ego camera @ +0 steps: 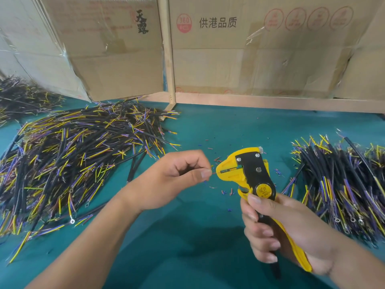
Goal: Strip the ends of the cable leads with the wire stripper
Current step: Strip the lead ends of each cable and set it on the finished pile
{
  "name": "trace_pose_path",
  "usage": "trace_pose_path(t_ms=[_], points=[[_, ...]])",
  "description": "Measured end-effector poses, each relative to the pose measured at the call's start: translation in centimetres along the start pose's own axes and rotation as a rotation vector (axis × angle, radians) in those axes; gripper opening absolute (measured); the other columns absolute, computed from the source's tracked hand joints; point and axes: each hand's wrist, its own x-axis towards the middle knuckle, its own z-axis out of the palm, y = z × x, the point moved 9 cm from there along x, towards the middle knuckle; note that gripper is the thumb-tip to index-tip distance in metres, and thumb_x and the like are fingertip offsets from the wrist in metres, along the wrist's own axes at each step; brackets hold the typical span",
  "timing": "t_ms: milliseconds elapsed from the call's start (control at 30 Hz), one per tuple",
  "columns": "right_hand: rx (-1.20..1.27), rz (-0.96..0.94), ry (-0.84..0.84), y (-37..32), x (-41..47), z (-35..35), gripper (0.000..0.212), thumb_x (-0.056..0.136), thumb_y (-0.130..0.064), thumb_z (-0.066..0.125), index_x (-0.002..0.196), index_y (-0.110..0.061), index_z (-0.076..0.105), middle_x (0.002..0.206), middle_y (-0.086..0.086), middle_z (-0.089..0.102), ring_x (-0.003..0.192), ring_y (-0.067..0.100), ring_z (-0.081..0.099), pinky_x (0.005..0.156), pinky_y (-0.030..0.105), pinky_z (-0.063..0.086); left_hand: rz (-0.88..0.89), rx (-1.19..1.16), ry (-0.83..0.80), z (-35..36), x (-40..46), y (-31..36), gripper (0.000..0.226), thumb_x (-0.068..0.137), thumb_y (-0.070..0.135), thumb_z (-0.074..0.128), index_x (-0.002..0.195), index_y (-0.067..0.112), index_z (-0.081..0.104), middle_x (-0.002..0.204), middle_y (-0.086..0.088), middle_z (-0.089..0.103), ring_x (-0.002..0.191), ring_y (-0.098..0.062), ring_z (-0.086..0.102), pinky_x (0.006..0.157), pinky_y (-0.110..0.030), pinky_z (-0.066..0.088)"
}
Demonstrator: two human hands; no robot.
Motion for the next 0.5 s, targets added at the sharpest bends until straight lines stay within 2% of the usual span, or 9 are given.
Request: trace_pose_path(t_ms=[33,100,167,233,300,367,500], points=[[-0.017,-0.006,0.029,0.1,0.1,-0.1,0.043,0.077,-0.043,0.080,0.071,-0.012,0.051,0.059,0.004,0.031,0.043,0.016,0.029,0.044,0.027,0.035,0.005,0.011,-0.012,0.2,0.0,0.0,0.017,0.097,0.028,0.055,0.082,0.021,0.058,0.069,-0.004,0.047,0.063,-0.017,0.035,0.058,-0.025,0.031],[-0.019,-0.043,0.090,-0.2,0.0,-0.5,0.044,0.074,-0.043,0.081,0.068,-0.014,0.049,0.056,0.002,0.028,0.039,0.013,0.025,0.041,0.022,0.031,0.012,0.035,-0.009,-0.1,-0.1,0.0,0.018,0.096,0.031,0.054,0.081,0.021,0.057,0.068,-0.003,0.044,0.063,-0.011,0.034,0.057,-0.024,0.030],[0.031,-0.122,0.154,-1.8,-0.4,-1.8,0.049,0.067,-0.044,0.088,0.066,-0.015,0.048,0.052,-0.001,0.028,0.035,0.009,0.024,0.038,0.019,0.029,0.030,0.053,0.117,-2.6,-0.3,0.0,0.019,0.094,0.031,0.055,0.077,0.021,0.057,0.065,0.006,0.044,0.062,-0.004,0.037,0.056,-0.020,0.031],[0.057,-0.192,0.208,-3.8,-1.0,-3.1,0.055,0.062,-0.047,0.092,0.066,-0.015,0.047,0.052,-0.003,0.028,0.035,0.008,0.023,0.035,0.019,0.029,0.021,-0.033,0.304,-6.0,-1.0,-0.5,0.019,0.089,0.031,0.057,0.073,0.022,0.057,0.063,0.012,0.046,0.058,-0.003,0.036,0.054,-0.017,0.031],[0.063,-0.212,0.210,-4.7,-1.2,-3.7,0.051,0.068,-0.047,0.087,0.068,-0.013,0.048,0.054,-0.002,0.029,0.037,0.010,0.025,0.036,0.024,0.031,0.031,-0.095,0.369,-7.1,-1.3,-0.6,0.019,0.089,0.032,0.058,0.073,0.022,0.059,0.062,0.014,0.045,0.056,-0.004,0.032,0.053,-0.016,0.029],[0.097,-0.169,0.137,-3.8,-0.7,-3.2,0.041,0.077,-0.042,0.080,0.076,-0.010,0.054,0.061,0.003,0.033,0.044,0.016,0.032,0.043,0.032,0.038,0.047,-0.018,0.305,-5.8,-0.9,-0.3,0.019,0.095,0.024,0.058,0.076,0.022,0.059,0.063,0.017,0.047,0.057,0.001,0.035,0.055,-0.010,0.031],[0.130,-0.082,0.014,-1.3,0.4,-1.9,0.033,0.085,-0.031,0.075,0.099,-0.005,0.062,0.079,0.016,0.048,0.068,0.030,0.049,0.071,0.048,0.049,0.036,0.064,0.213,-3.6,-0.3,-0.3,0.019,0.096,0.015,0.054,0.080,0.005,0.059,0.065,0.021,0.049,0.060,0.005,0.040,0.059,-0.007,0.034]])
